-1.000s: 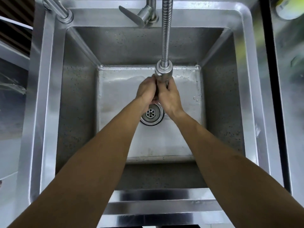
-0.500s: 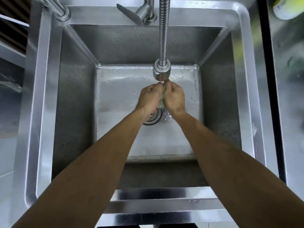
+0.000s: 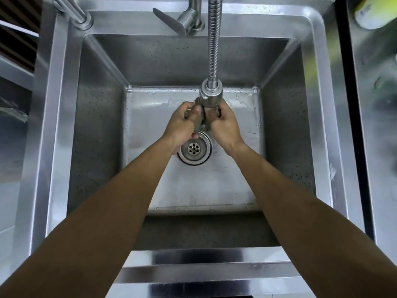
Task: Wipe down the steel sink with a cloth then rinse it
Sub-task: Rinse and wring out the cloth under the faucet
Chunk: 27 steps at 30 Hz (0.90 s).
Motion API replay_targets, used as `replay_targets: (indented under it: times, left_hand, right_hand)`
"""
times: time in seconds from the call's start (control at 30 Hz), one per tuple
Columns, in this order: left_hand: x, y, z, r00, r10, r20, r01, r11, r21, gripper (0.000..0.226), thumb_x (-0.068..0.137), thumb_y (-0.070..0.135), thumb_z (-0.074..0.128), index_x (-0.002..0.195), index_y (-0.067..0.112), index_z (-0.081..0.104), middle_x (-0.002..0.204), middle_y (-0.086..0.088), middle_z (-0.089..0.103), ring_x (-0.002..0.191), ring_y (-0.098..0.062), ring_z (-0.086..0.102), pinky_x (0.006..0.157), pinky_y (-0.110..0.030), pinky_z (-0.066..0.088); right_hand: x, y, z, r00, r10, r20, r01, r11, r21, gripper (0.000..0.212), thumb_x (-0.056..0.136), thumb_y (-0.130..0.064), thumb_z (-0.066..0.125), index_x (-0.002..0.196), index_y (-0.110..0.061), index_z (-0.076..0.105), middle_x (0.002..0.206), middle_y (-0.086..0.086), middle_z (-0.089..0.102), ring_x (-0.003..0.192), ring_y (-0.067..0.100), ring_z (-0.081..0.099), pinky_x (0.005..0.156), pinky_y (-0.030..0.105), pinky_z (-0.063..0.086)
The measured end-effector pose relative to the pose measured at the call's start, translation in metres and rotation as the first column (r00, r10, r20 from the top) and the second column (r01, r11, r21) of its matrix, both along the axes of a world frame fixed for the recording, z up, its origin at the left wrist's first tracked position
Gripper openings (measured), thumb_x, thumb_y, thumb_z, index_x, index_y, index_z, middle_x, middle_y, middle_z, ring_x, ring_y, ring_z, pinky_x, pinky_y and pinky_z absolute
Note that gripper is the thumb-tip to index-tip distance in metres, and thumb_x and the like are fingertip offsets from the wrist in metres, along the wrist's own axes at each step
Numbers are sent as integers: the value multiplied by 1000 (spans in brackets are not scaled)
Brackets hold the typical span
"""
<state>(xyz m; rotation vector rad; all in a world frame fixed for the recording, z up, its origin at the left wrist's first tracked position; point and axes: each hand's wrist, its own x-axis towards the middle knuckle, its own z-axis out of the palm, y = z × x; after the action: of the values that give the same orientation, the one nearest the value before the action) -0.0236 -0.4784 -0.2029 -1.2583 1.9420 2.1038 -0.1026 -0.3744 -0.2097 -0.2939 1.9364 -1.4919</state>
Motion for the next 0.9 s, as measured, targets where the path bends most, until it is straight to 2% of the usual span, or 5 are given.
replay_targets:
  times: [0.13,0.27,0.43,0.7,0.9]
  left_hand:
    - [-4,23,0,990,-137,-26,135,989,-66,17,108,40,50,111,25,58,85,-4,63,62,-16,57,55,-32,54]
    - [1,14,-8,994,103,-37,-105,993,-55,20,108,14,43,103,24,59,83,1,65,70,-12,61,60,-29,53]
    - [18,20,-7,976,-215,-37,204,959,-195,17,109,19,49,99,28,59,85,2,58,65,-16,52,58,-43,54]
    - [29,-25,1,994,21,-107,-28,997,-70,32,103,1,58,94,27,76,95,9,71,75,-11,57,53,-23,51]
    - [2,2,4,999,48,-20,-44,987,154,25,109,22,47,103,29,71,107,0,72,80,-16,65,54,-27,52]
  right_hand:
    - [-3,3,3,988,-132,-83,140,985,99,14,108,-21,45,103,-20,59,88,-5,69,81,8,63,75,28,53]
    - [33,7,7,971,155,-180,-133,983,128,15,108,-22,45,111,-20,59,88,-2,68,77,5,66,70,29,57]
    - [6,16,-9,990,-59,-128,75,989,127,18,104,-8,47,100,-20,60,86,-9,65,79,5,58,77,26,48]
    - [-10,32,5,996,-78,40,79,997,-25,45,94,16,50,97,-18,79,108,3,76,77,22,73,55,31,61]
    - [0,3,4,991,-134,17,134,991,-1,27,103,-2,46,107,-13,70,93,0,72,83,6,64,77,26,55]
